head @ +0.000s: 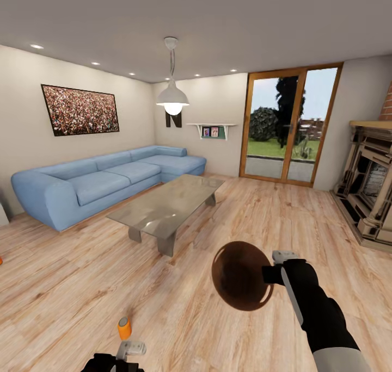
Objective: Put the three can of soda from the living room inside the tash can in the kitchen.
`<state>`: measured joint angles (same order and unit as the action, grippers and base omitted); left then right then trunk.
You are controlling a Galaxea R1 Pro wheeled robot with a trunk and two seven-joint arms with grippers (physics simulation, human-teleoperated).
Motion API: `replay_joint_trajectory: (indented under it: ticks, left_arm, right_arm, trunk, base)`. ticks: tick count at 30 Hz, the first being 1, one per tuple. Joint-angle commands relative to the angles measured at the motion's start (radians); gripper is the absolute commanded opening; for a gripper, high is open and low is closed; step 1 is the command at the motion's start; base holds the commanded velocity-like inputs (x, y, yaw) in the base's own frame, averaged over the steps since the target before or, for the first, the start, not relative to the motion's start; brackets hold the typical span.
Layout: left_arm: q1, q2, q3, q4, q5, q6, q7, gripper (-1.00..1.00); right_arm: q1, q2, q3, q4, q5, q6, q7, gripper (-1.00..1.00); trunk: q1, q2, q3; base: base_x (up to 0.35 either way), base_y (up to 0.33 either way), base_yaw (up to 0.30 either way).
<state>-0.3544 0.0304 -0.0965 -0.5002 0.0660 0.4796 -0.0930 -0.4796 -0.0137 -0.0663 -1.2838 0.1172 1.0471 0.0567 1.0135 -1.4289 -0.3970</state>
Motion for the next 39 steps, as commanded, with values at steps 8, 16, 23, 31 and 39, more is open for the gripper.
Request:
replay_joint_trajectory:
  ticks: [8,16,23,31,39]
  left_arm:
    - [0.0,0.003,0.0,0.001,-0.001,0.009,-0.006,1.0]
    - [0.0,0.003,0.0,0.001,-0.001,0.014,-0.007,1.0]
    - [0.0,0.003,-0.001,0.001,-0.002,0.02,-0.007,1.0]
    - [0.0,0.003,-0.001,0.002,-0.002,0.02,-0.007,1.0]
    - [0.0,0.003,-0.002,0.001,-0.002,0.021,-0.007,1.0]
  right_arm:
    - [0.0,0.0,0.003,-0.008,-0.018,0.0,0.005,-1.0]
    - [0.001,0.001,0.004,-0.011,-0.018,0.0,0.005,-1.0]
    - [0.001,0.001,0.003,-0.011,-0.024,0.0,0.005,-1.0]
    - [0.001,0.001,0.003,-0.011,-0.025,0.0,0.005,-1.0]
    - [0.001,0.001,0.003,-0.011,-0.025,0.0,0.006,-1.0]
  trunk:
    - [0.0,0.0,0.0]
    - [0.0,0.0,0.0]
    - [0.0,0.0,0.0]
    - [0.0,0.0,-0.008]
    - [0.0,0.0,-0.011]
  base:
    - [0.0,0.0,0.0]
    - [0.0,0.0,0.0]
    - [0.0,0.0,0.0]
    - [0.0,0.0,0.0]
    - [0.0,0.0,0.0]
